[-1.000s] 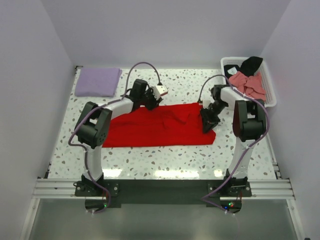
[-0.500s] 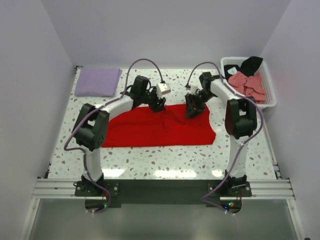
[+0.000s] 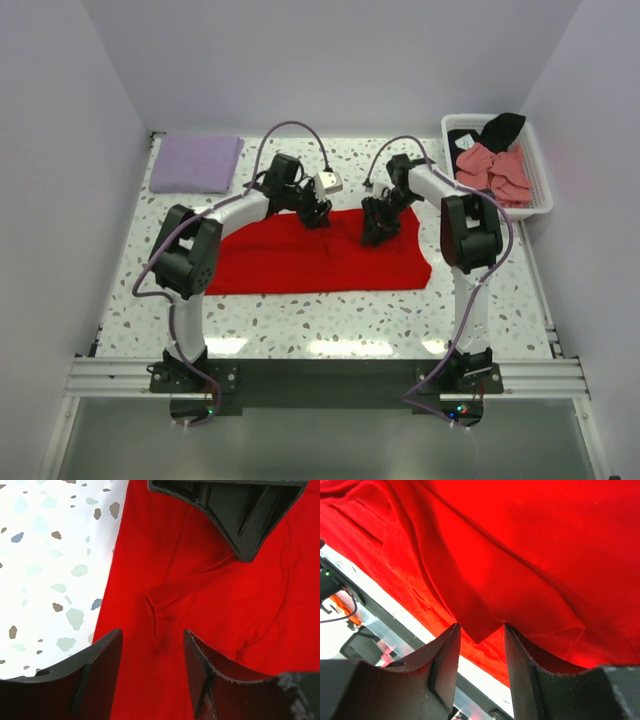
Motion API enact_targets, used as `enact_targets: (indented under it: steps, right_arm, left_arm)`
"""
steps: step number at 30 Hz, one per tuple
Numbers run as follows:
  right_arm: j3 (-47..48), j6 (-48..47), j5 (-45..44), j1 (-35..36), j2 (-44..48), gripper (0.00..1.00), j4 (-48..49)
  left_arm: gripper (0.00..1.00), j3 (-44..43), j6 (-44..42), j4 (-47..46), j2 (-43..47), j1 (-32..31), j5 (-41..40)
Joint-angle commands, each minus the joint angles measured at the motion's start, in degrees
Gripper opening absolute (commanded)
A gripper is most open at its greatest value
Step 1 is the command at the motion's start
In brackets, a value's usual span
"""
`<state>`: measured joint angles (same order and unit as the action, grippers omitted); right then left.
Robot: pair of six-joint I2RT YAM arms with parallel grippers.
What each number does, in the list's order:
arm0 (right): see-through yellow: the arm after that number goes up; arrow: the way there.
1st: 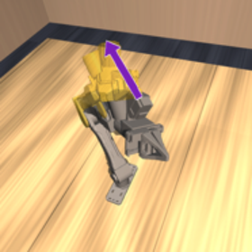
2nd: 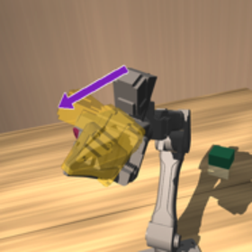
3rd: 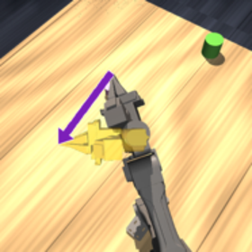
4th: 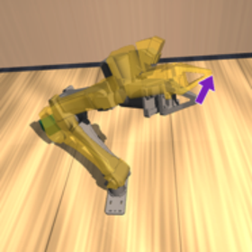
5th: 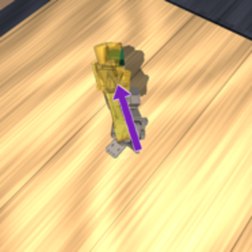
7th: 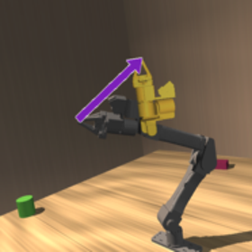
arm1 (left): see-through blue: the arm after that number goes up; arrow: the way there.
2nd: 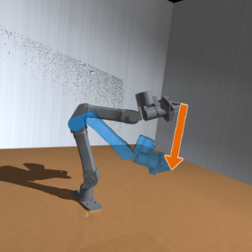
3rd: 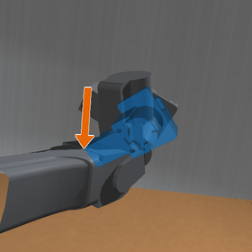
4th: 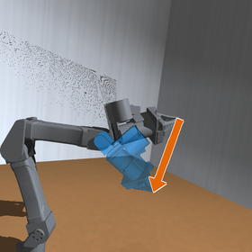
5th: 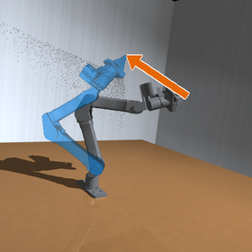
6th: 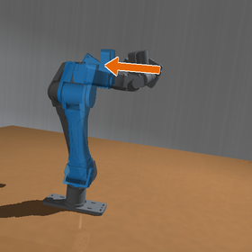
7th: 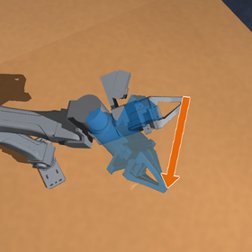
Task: Fold and stack the t-shirts
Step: Fold the tshirt
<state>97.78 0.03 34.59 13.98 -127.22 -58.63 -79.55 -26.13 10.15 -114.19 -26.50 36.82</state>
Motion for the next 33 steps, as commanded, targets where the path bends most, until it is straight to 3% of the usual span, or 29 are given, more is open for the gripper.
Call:
enact_targets:
  steps: [1, 4, 5, 11, 14, 17, 18, 22, 33]
  right_arm:
    - [-0.31, 2.25, 0.13, 0.00, 0.74, 0.43, 0.89]
    - [0.40, 2.17, -0.13, 0.08, 0.57, 0.35, 0.97]
    - [0.57, 1.99, -0.14, 0.08, 0.57, 0.26, 0.97]
    - [2.07, 0.50, -0.40, 0.08, 1.01, 0.01, 0.54]
    - [2.68, 0.23, -0.22, 0.08, 1.10, 0.00, 0.27]
    - [3.03, -1.60, -0.31, 0.08, 1.62, 0.00, 0.01]
    - [3.21, -1.96, -0.66, 0.17, 1.80, 0.00, -0.25]
    - [4.88, -4.25, -1.89, 0.09, 2.59, 0.00, -1.75]
    - [9.98, -13.47, -10.32, 0.00, 4.87, 0.00, -9.83]
  left_arm:
    - [0.57, -0.96, -2.26, 0.04, -0.07, -0.65, 2.12]
    - [0.56, -0.96, -2.96, 0.83, -0.33, -0.74, 3.17]
    - [0.56, -0.96, -3.14, 1.01, -0.42, -0.74, 3.26]
    - [0.53, -1.05, -4.10, 1.62, -1.03, -0.83, 2.73]
    - [0.49, -1.40, -4.02, 1.54, -2.00, -0.74, 0.98]
    - [0.34, -1.66, -4.28, 1.36, -2.61, -0.66, 0.10]
    - [0.23, -1.66, -4.45, 1.36, -2.35, -0.66, 0.10]
    - [0.00, 0.09, -4.46, -0.04, -0.07, -0.66, 2.37]
    - [0.00, 5.01, -3.23, 1.54, 6.79, -2.58, 8.62]
